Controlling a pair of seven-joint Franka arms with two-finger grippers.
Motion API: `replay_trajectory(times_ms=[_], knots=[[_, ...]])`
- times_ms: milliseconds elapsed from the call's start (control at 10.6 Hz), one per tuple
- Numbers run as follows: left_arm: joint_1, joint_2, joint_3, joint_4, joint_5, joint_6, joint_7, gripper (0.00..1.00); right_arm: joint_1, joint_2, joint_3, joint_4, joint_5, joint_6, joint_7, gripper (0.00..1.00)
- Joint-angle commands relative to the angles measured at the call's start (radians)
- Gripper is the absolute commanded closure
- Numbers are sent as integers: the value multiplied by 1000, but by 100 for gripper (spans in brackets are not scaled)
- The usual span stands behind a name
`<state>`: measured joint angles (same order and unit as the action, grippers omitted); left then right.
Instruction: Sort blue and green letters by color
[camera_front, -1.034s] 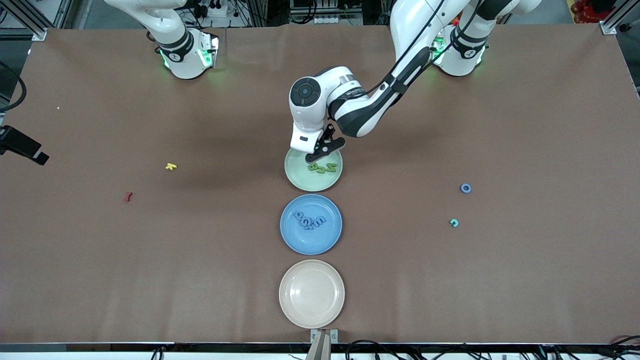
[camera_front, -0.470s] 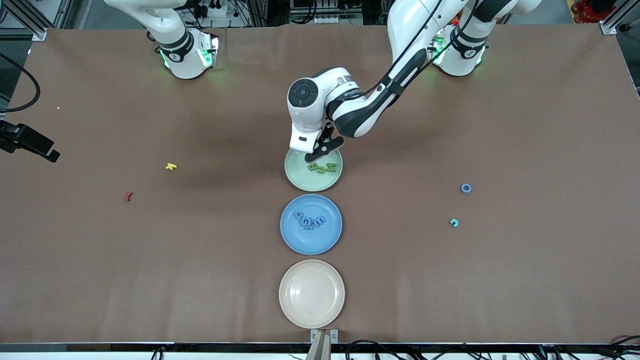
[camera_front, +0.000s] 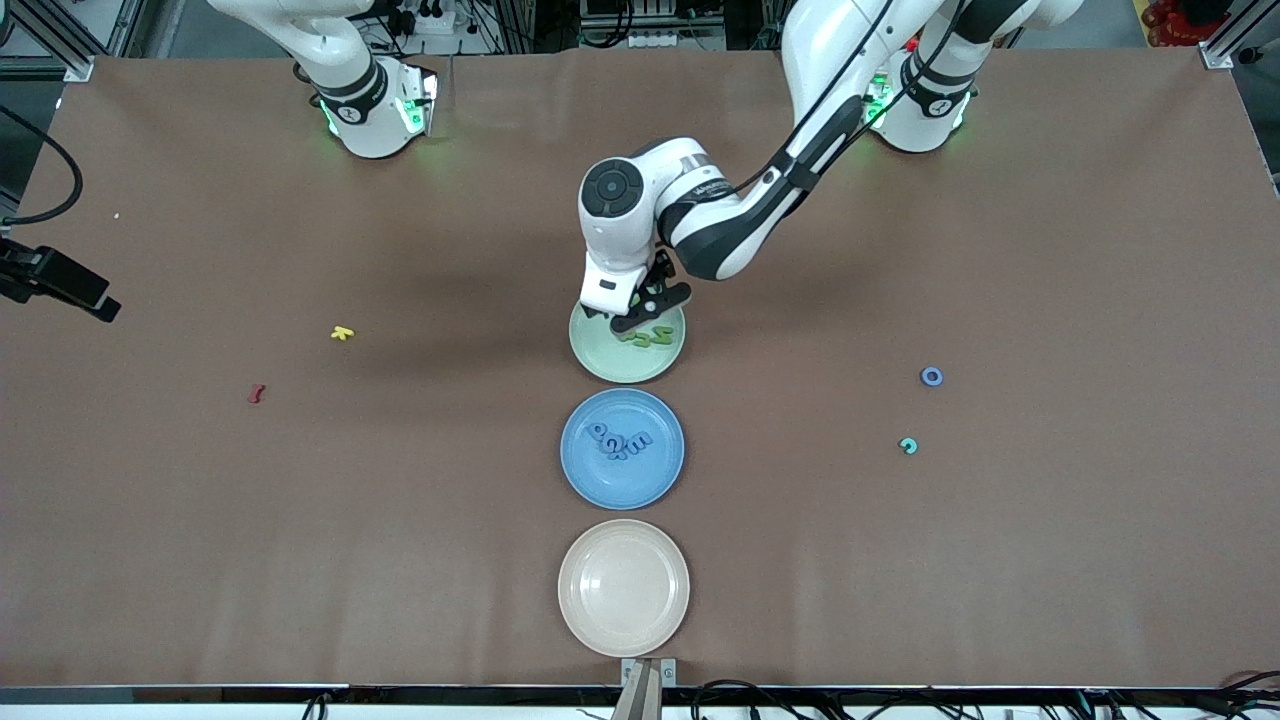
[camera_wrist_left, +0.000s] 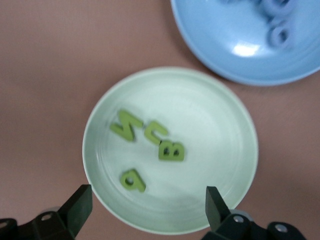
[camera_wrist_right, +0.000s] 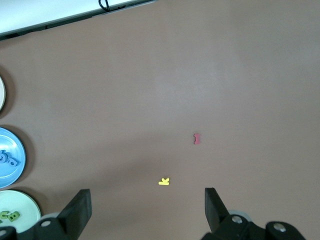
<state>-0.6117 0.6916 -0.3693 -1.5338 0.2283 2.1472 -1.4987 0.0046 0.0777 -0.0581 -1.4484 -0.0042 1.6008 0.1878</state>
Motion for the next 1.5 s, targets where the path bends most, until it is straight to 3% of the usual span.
replay_trajectory(times_ms=[0,470,940,1222,1410], knots=[[59,-91,4,-11,110,-20,176,0,8,-10,-3,5,-17,-42,4,0],[199,-205,3,-8,134,-20,483,0,6,-7,-2,5,-17,-42,2,0],[338,-296,0,-9,129,-20,635,0,8,-4,3,5,-16,-42,-122,0],[458,-343,-13,-14,111,-47,860,0,14,-4,9,5,-16,-44,-130,0],[523,-381,3,-17,-10,-99,1099,0,15,-3,15,5,-16,-45,-131,0]])
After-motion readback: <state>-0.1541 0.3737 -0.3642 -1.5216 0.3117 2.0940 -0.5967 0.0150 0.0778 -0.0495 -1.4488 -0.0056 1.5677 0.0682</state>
